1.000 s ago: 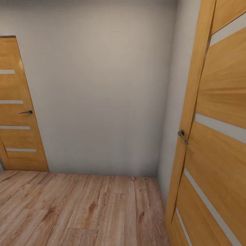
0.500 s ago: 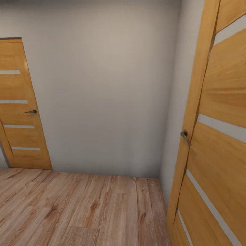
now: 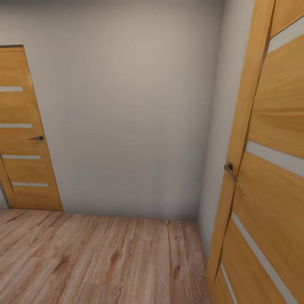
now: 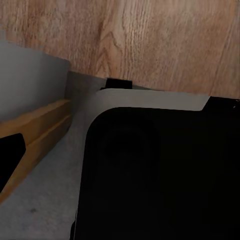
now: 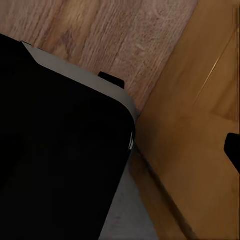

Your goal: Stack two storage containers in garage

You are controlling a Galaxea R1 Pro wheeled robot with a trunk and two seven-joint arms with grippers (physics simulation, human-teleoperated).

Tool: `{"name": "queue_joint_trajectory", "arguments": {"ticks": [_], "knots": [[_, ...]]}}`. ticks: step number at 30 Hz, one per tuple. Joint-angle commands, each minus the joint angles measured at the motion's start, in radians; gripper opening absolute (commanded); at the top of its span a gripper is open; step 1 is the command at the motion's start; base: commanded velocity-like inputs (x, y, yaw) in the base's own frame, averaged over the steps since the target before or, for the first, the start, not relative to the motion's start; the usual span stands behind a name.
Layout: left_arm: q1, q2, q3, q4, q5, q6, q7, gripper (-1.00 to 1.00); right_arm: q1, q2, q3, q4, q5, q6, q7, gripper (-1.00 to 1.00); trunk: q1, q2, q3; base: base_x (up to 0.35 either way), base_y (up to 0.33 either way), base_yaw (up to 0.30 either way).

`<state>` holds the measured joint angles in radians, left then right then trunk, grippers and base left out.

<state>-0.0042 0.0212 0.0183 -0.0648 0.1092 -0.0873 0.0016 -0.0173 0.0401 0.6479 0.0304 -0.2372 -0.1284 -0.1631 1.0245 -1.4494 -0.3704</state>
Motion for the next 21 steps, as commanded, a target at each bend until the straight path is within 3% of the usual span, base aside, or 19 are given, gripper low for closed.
{"name": "queue_joint_trajectory", "arguments": {"ticks": [1, 6, 11, 21], "knots": [[0.0, 0.0, 0.001, 0.0, 0.009, -0.002, 0.0, 1.0, -0.001, 0.001, 0.008, 0.003, -0.01, -0.006, -0.001, 1.0, 0.001, -0.001, -0.001, 0.288, 0.0, 0.0], [0.0, 0.0, 0.002, 0.0, 0.023, -0.002, 0.0, 1.0, -0.001, 0.001, 0.008, 0.003, -0.01, -0.007, -0.001, 1.0, 0.001, -0.001, -0.001, 0.309, 0.0, 0.0], [0.0, 0.002, 0.0, 0.001, 0.069, 0.0, 0.0, 1.0, -0.001, 0.0, 0.008, 0.003, -0.01, -0.006, -0.001, 1.0, 0.001, -0.001, -0.001, 0.32, 0.0, 0.0], [0.0, 0.002, 0.0, 0.002, 0.077, -0.001, 0.0, 1.0, -0.001, 0.001, 0.009, 0.003, -0.01, -0.005, -0.001, 1.0, 0.001, -0.001, -0.001, 0.322, 0.0, 0.0]]}}
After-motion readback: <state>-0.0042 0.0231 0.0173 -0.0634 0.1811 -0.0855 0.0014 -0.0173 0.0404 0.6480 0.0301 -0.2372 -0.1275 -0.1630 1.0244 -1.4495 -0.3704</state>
